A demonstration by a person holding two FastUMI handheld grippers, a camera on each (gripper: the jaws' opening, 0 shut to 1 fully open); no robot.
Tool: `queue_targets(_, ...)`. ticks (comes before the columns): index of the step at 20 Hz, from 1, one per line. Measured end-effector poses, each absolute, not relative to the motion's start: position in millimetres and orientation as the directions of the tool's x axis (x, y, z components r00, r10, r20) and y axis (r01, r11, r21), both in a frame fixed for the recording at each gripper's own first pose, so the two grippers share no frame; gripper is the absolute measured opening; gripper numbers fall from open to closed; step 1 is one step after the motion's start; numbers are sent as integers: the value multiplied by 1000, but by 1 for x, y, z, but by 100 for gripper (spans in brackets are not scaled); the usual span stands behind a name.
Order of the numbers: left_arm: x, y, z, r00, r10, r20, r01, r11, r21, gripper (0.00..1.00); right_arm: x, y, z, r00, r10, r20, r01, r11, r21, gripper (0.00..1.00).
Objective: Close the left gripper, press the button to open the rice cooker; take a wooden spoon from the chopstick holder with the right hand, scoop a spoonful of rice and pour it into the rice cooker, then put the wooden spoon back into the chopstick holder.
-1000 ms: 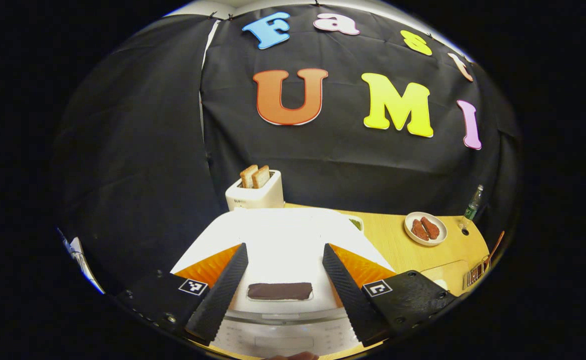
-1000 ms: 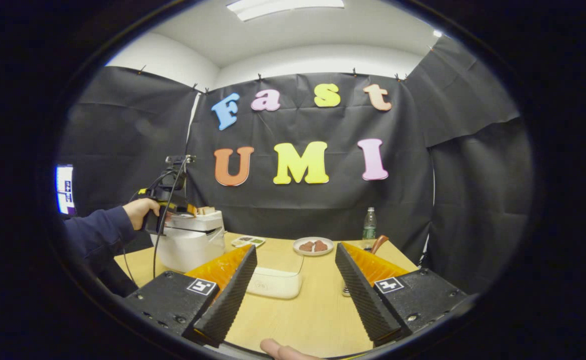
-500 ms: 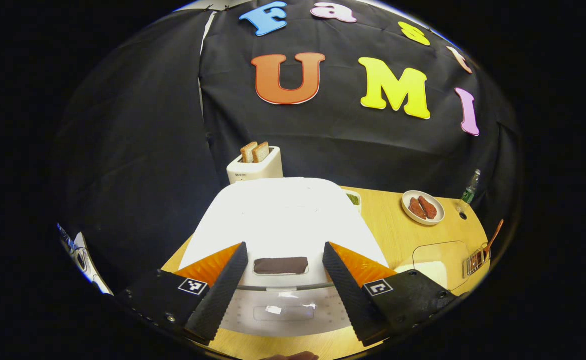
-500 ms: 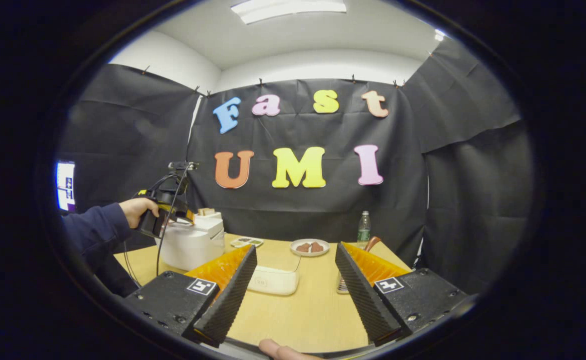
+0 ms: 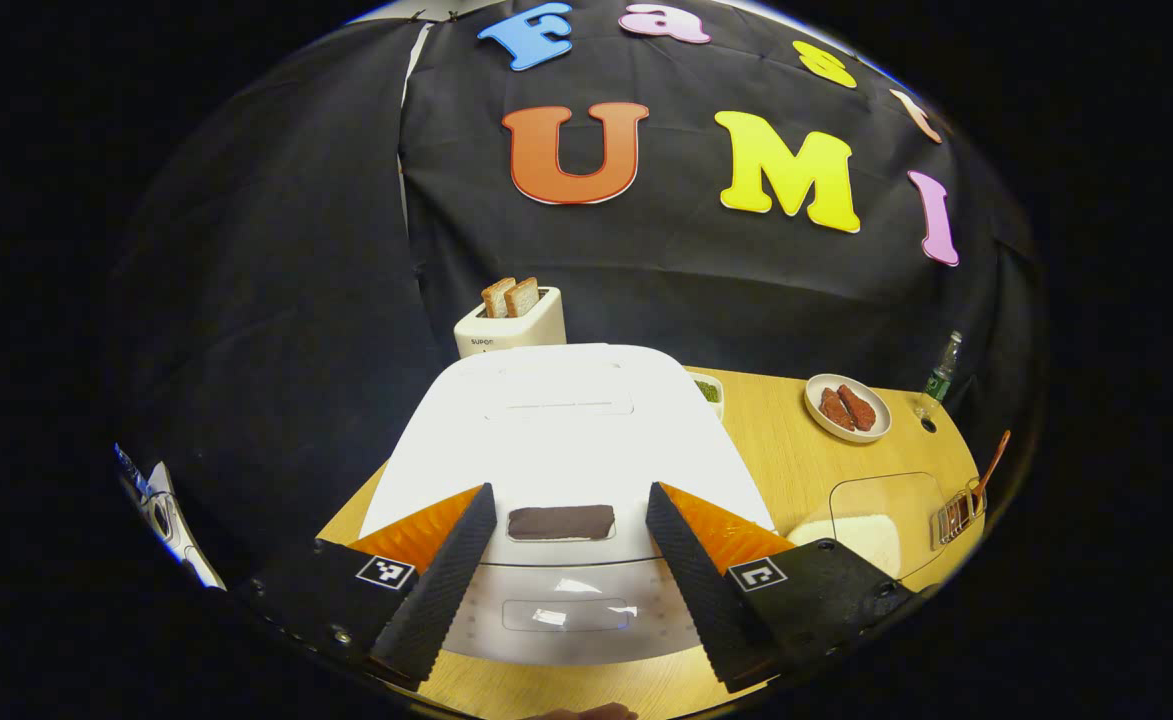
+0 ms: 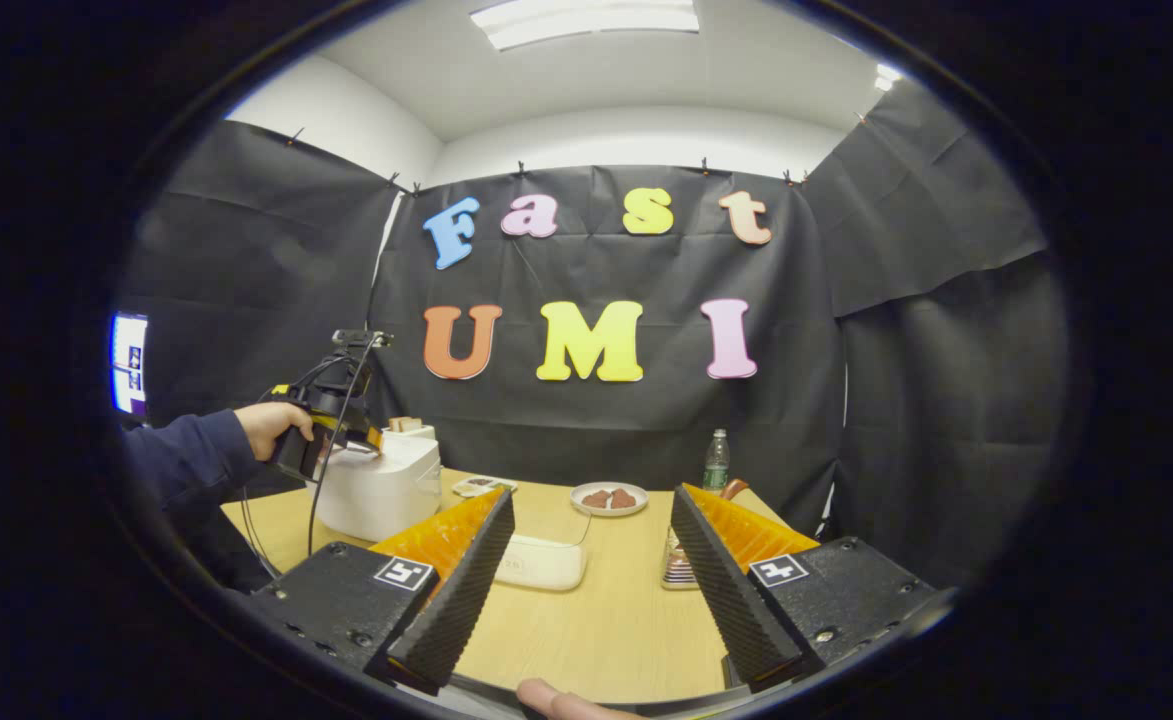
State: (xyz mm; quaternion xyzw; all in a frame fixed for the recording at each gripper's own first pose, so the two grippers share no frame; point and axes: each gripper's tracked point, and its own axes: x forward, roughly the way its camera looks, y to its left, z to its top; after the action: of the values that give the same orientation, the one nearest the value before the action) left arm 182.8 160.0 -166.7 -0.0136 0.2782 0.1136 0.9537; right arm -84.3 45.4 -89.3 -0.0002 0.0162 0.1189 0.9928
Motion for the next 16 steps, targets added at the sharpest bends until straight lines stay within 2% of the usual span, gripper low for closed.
queue_targets(5,185,161,-171,830,214,-514,-236,971,24,99,-85,49,-91,970,242,-39,-242,970,11,99)
queue_targets(12,187,161,-167,876,216,-431,-227,974,26,98,-78,47,-92,972,235,-31,-234,972,24,99)
queue_targets(14,182,158,-161,893,201,-402,-220,976,-1,98,-70,42,-94,976,214,-36,-213,976,35,96)
queue_targets(16,175,147,-148,916,160,-369,-194,979,-55,95,-63,38,-96,980,192,-44,-189,980,55,99)
